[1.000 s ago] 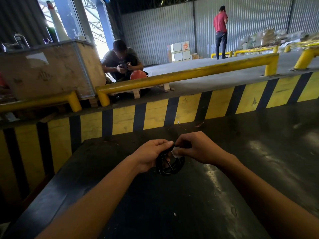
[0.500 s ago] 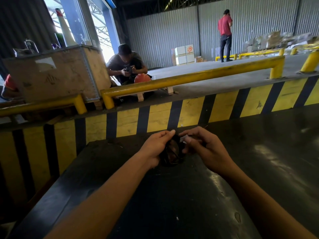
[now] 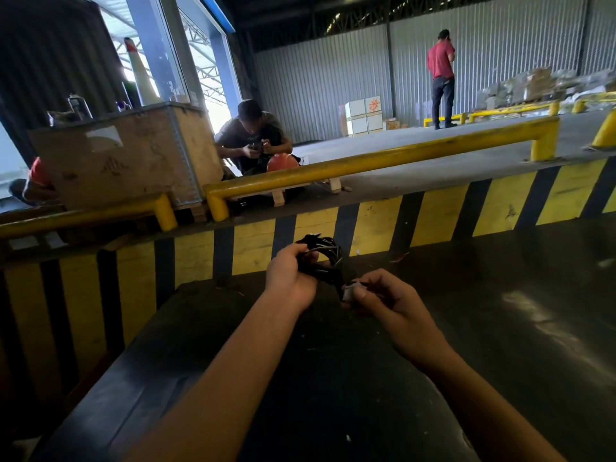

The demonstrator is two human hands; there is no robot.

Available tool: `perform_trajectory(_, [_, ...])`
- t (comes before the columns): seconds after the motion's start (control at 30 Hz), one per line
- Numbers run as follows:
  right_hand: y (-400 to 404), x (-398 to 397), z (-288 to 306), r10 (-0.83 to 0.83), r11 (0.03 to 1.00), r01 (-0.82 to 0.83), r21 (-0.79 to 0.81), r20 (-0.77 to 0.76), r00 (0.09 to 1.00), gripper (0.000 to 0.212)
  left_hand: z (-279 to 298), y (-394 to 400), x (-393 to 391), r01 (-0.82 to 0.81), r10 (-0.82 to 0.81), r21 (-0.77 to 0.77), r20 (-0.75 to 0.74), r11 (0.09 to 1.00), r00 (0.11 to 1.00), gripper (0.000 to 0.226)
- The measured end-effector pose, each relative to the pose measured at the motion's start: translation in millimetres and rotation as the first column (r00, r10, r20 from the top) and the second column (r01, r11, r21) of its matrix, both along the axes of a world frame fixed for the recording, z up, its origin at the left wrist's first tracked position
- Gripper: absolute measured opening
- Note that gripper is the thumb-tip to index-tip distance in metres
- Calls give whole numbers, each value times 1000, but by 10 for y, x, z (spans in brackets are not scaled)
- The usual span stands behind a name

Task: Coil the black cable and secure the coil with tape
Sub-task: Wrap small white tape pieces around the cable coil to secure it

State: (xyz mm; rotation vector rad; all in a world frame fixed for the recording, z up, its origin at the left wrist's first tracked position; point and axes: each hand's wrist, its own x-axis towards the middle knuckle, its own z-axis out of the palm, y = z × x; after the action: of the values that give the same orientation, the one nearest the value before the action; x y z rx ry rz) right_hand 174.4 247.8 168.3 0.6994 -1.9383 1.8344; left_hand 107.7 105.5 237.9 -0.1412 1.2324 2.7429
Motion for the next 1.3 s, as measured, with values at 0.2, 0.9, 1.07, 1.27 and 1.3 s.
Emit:
perform_trajectory(0.2, [-36,-69,-22,10,999,-16,45,113,994,10,40,51,73,-1,6,151,-34,989,999,16])
perform_trajectory(0.9, [5,-192,89,-48,965,49,257,-10,999,10,2,54,7,-116,119,172,-7,978,993,13])
perform_trajectory(1.07, [22,-212,162,-111,950,149,274,-151,982,11,-144,120,40,-45,44,-21,-35,999,998,25])
perform_trajectory(1.27, [151,-202,163,-235,914,302,272,-253,939,11,-281,124,126,189,-196,-237,-5,953,981,21])
perform_trajectory(1.3, [172,-193,163,-243,909,312,278,-256,935,12,-288,122,131,207,-218,-246,-17,947,976,22])
